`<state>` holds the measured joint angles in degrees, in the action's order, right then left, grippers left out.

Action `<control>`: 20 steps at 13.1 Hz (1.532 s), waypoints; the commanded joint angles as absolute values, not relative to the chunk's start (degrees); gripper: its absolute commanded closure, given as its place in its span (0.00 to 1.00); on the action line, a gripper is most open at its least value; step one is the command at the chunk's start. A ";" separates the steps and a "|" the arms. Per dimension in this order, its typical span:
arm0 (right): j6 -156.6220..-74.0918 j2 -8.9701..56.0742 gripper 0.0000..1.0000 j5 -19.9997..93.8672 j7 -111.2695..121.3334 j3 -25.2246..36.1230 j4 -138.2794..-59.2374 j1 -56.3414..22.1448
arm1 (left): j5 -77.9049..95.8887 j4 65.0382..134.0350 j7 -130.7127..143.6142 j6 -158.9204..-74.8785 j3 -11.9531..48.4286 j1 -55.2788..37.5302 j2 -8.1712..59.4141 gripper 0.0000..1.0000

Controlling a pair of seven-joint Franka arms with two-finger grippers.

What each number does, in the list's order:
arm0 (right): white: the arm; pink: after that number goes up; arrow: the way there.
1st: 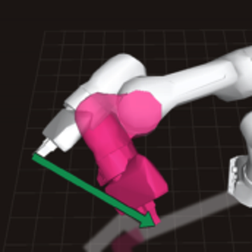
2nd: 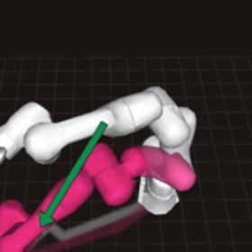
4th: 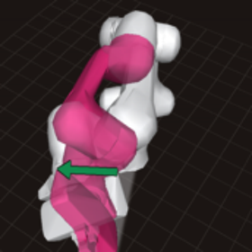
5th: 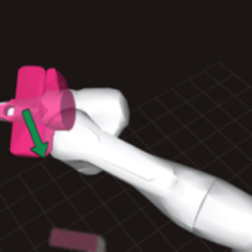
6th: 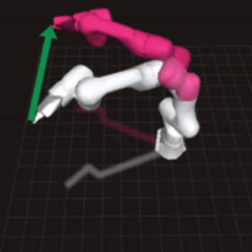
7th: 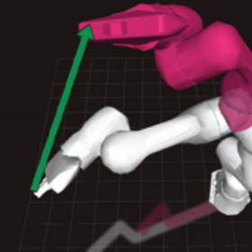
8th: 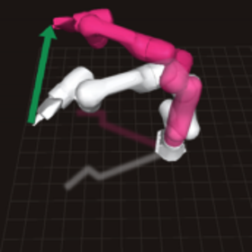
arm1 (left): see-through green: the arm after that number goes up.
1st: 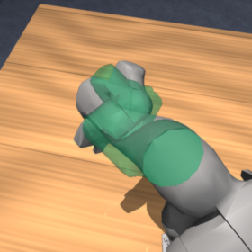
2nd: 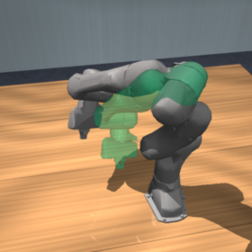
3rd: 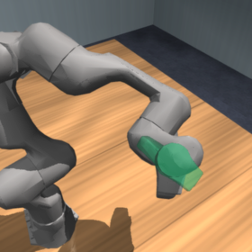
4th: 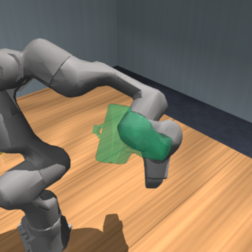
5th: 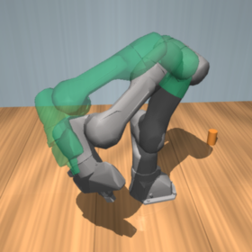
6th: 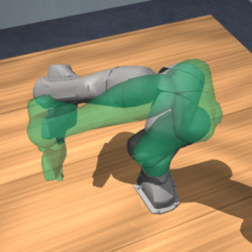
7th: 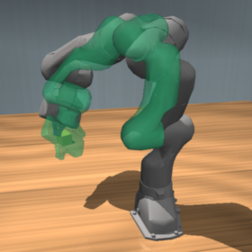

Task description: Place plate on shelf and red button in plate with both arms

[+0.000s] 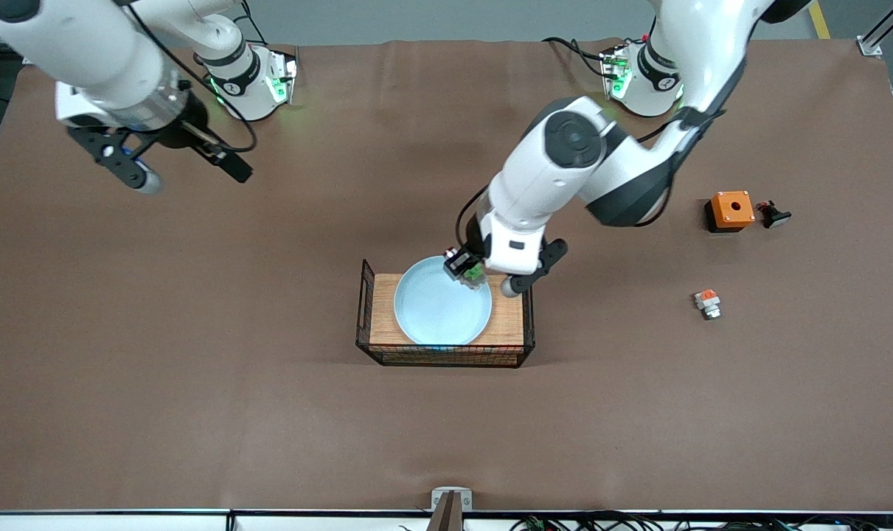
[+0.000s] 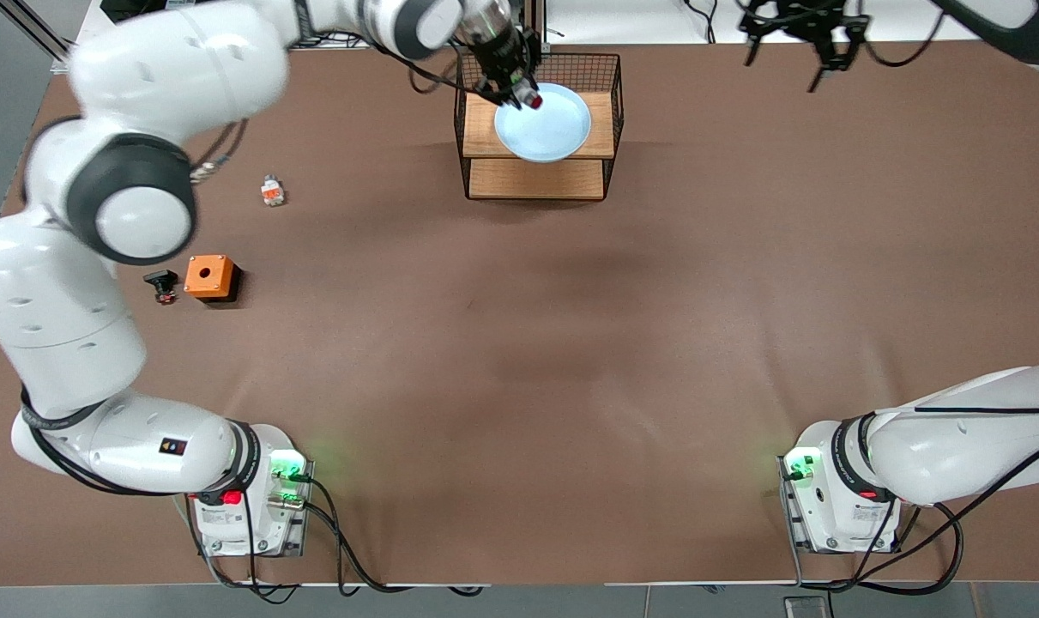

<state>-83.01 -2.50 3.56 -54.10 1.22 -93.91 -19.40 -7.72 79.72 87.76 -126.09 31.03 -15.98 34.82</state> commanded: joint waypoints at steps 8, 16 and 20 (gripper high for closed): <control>-85.95 -5.36 0.00 2.99 -14.35 0.35 -95.89 -1.32 | -9.41 75.50 90.97 -127.79 21.10 -24.52 39.38 0.00; -86.04 -5.01 0.00 -1.23 -5.29 0.35 -89.92 -0.53 | -9.14 75.50 82.05 -110.34 19.60 -17.33 24.81 0.00; -85.43 -4.57 0.00 0.00 0.44 1.14 -87.90 2.02 | -8.61 76.11 61.04 -97.15 19.86 -9.07 18.73 0.00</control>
